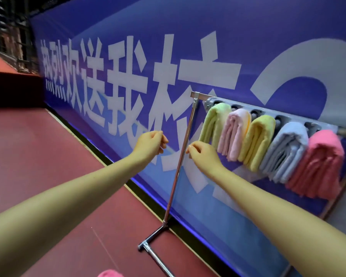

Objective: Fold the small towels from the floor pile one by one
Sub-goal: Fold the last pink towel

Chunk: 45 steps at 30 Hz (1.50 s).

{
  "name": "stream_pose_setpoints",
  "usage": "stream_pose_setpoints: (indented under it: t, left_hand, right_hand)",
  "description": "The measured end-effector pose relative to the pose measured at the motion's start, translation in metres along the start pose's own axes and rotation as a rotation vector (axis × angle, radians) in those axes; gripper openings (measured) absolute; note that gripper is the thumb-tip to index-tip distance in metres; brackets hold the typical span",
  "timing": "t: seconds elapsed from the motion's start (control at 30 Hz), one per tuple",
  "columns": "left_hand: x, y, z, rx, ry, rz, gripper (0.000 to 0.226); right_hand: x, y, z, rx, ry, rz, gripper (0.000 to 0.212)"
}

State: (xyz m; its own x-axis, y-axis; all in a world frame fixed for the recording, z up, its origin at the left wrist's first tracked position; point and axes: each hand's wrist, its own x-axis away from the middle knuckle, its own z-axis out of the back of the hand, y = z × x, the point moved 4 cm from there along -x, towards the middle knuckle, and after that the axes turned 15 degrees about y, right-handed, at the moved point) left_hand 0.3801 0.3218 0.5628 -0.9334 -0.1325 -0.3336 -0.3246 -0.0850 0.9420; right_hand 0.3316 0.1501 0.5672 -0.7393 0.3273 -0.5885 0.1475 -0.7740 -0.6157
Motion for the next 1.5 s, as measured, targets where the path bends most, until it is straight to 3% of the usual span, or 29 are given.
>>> stream_pose_setpoints:
  t: [0.4, 0.9, 1.0, 1.1, 1.23, 1.37, 1.43, 1.5]
  left_hand:
    - [0.099, -0.195, 0.034, -0.481, -0.272, 0.110, 0.034]
    - [0.210, -0.502, 0.033, -0.971, -0.776, 0.346, 0.030]
    - [0.216, -0.545, 0.044, -1.003, -0.749, 0.437, 0.026]
    - [0.220, -0.584, 0.058, -1.005, -0.761, 0.432, 0.070]
    - [0.229, -0.629, 0.086, -1.081, -0.773, 0.405, 0.070]
    - [0.236, -0.654, 0.101, -1.060, -0.775, 0.360, 0.089]
    - [0.240, -0.657, 0.103, -1.062, -0.821, 0.409, 0.081]
    - [0.241, -0.666, 0.109, -1.069, -0.768, 0.440, 0.058]
  right_hand:
    - [0.181, 0.089, -0.145, -0.101, -0.319, -0.374, 0.028]
    - [0.413, 0.324, -0.282, 0.164, -0.657, -0.806, 0.025]
    - [0.440, 0.347, -0.316, 0.195, -0.707, -0.829, 0.022]
    - [0.459, 0.351, -0.352, 0.176, -0.733, -0.824, 0.022]
    - [0.478, 0.339, -0.405, 0.076, -0.759, -0.823, 0.021]
    - [0.492, 0.330, -0.445, 0.046, -0.796, -0.773, 0.047]
    - [0.500, 0.327, -0.460, 0.041, -0.873, -0.726, 0.057]
    - [0.505, 0.328, -0.471, 0.042, -0.903, -0.688, 0.056]
